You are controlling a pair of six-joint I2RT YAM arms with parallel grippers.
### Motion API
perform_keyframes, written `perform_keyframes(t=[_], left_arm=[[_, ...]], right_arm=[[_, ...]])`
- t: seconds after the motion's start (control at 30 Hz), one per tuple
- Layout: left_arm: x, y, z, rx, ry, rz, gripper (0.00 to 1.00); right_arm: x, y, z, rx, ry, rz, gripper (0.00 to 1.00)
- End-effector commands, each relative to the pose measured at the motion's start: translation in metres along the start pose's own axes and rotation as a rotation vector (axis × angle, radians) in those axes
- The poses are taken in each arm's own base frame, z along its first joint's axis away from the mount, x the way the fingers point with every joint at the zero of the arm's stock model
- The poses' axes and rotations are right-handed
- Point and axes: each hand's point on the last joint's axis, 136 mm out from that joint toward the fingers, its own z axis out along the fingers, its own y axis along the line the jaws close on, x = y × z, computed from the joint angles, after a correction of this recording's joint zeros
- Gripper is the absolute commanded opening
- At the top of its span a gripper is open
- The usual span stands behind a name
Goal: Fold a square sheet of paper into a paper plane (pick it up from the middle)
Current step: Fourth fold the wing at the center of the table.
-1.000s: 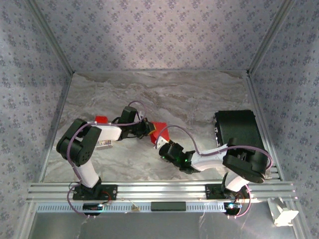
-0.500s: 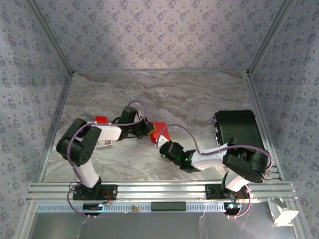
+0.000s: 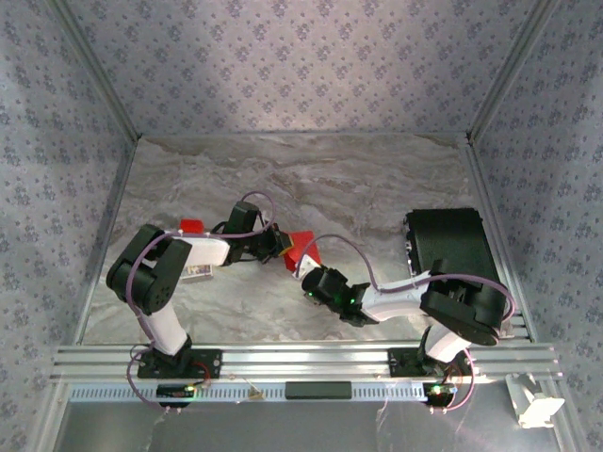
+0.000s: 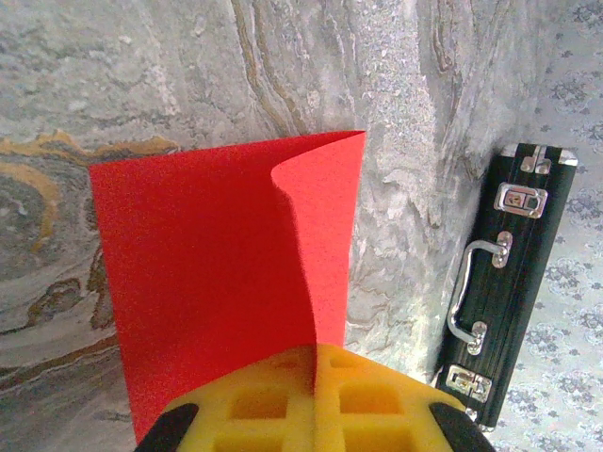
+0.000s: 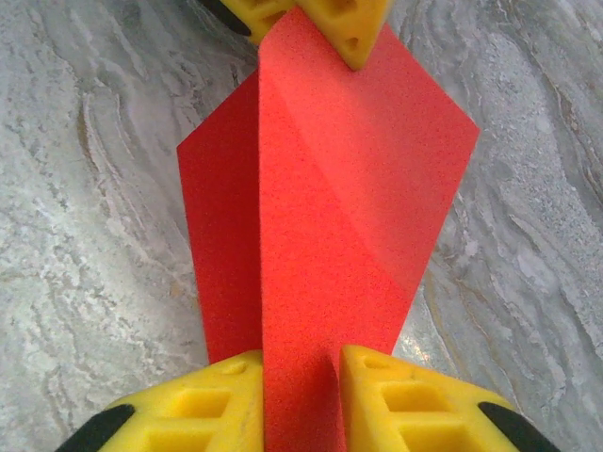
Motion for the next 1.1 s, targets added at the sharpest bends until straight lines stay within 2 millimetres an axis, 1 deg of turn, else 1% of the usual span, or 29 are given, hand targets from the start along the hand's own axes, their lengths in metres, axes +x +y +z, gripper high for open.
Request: perform_keyframes(t=[0.0,0.07,0.2,0.33,0.6,0.77,0.83,0.87,0.97,1.07], left_arm=[[-0.004,-0.020,-0.005,0.034,-0.014,0.044,0.04],[-0.004,-0.019,-0.006,0.033,-0.014,0.045,0.04],[-0.005,-0.020,-0.006,0.034,-0.016,0.045,0.05],[-0.004,-0.020,-0.006,0.032,-0.015,0.046,0.06],[-0.005,-0.021,-0.007,0.025,-0.013,0.053,0.06],[-0.005,-0.020,-0.009,0.020,-0.018,0.055,0.07],[-0.006,-0.020,-0.010,0.019,-0.022,0.056,0.11],[-0.006,-0.020,-0.011,0.016,-0.025,0.058,0.14],[-0.008,-0.018,-0.017,-0.001,-0.056,0.064,0.28],[-0.012,-0.016,-0.024,-0.026,-0.087,0.069,0.39]], right_arm=[[0.001,-0.005,0.002,0.027,0.001,0.021,0.23],[0.001,-0.004,0.002,0.023,-0.001,0.022,0.23],[-0.001,-0.004,0.001,0.017,-0.005,0.030,0.19],[-0.001,-0.003,0.002,0.013,-0.003,0.036,0.17],[-0.002,-0.004,0.003,0.021,-0.006,0.052,0.09],[-0.002,-0.001,0.003,0.003,-0.002,0.057,0.07],[-0.002,0.000,0.005,-0.004,0.004,0.065,0.06],[-0.002,0.000,0.005,-0.005,0.005,0.072,0.06],[-0.001,-0.001,0.007,-0.012,0.010,0.101,0.06],[0.001,0.000,0.009,-0.023,0.017,0.128,0.06]])
